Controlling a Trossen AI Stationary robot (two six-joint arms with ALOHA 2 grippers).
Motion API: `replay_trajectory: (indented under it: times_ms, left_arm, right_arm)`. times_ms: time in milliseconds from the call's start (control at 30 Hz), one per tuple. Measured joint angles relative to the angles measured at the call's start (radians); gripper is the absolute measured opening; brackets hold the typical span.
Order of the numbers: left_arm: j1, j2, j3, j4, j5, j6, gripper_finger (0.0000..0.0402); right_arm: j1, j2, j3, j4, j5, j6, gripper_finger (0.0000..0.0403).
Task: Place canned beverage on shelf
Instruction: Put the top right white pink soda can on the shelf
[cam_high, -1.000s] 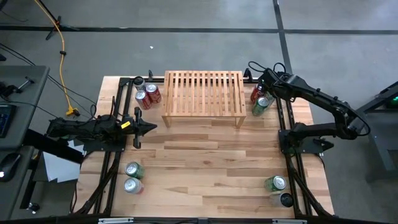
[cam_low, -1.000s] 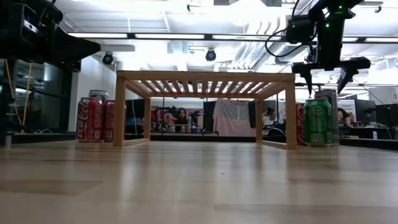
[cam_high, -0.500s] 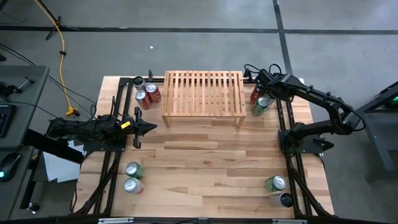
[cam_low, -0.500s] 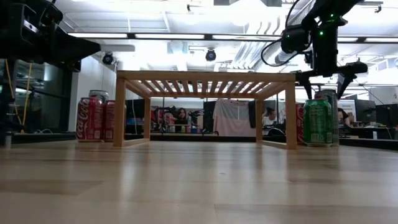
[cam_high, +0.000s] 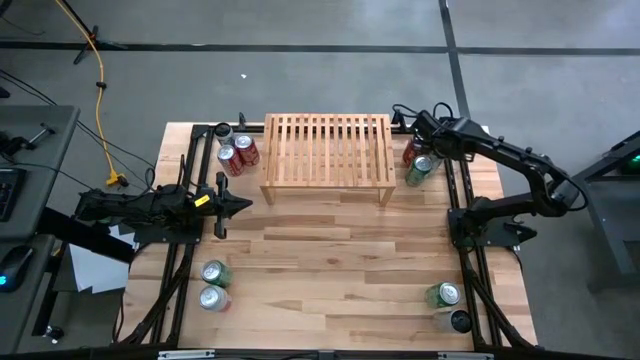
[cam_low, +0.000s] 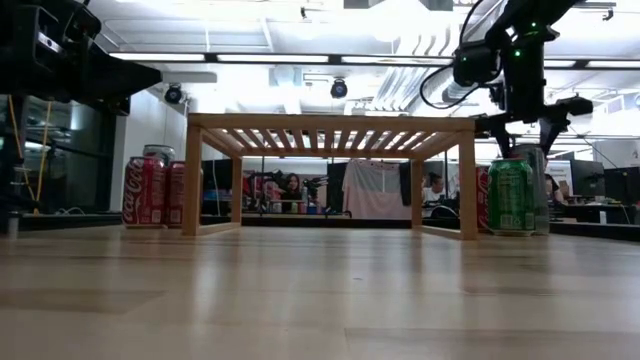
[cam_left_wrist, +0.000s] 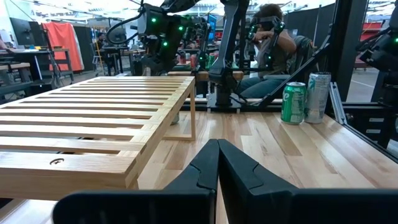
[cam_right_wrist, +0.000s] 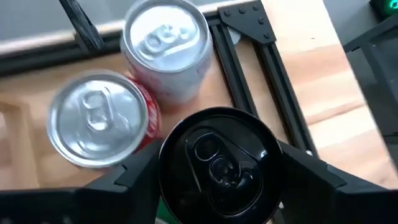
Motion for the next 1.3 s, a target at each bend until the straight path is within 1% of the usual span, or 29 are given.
replay_trajectory:
  times_ms: [100, 233, 467, 667, 833, 933, 1133, 1200, 1300]
  left_arm:
    - [0.0, 0.0, 0.0, 0.0, 0.0, 0.0, 0.0]
    - [0.0, 0.0, 0.0, 0.0, 0.0, 0.0, 0.0]
    - [0.0, 0.0, 0.0, 0.0, 0.0, 0.0, 0.0]
    - [0.0, 0.0, 0.0, 0.0, 0.0, 0.0, 0.0]
    - [0.0, 0.0, 0.0, 0.0, 0.0, 0.0, 0.0]
    - [0.0, 0.0, 0.0, 0.0, 0.0, 0.0, 0.0]
    - [0.0, 0.0, 0.0, 0.0, 0.0, 0.0, 0.0]
    - [0.0, 0.0, 0.0, 0.0, 0.0, 0.0, 0.0]
    - [0.0, 0.0, 0.0, 0.0, 0.0, 0.0, 0.0]
  right_arm:
    - [0.009, 0.001, 0.035, -0.051, -0.009, -0.035, 0.0242]
    - [0.021, -0.016, 0.103, -0.099, 0.01, -0.098, 0.0242]
    - [0.053, -0.049, 0.246, -0.191, 0.015, -0.223, 0.0242]
    - [0.098, -0.05, 0.4, -0.262, 0.013, -0.346, 0.0242]
    - [0.14, -0.051, 0.555, -0.286, 0.01, -0.427, 0.0242]
    - [0.164, -0.049, 0.639, -0.285, -0.011, -0.462, 0.0242]
    - [0.235, 0.014, 0.781, -0.27, -0.078, -0.532, 0.0242]
    - [0.265, 0.062, 0.835, -0.26, -0.098, -0.566, 0.0242]
    - [0.31, 0.157, 0.928, -0.262, -0.098, -0.628, 0.0242]
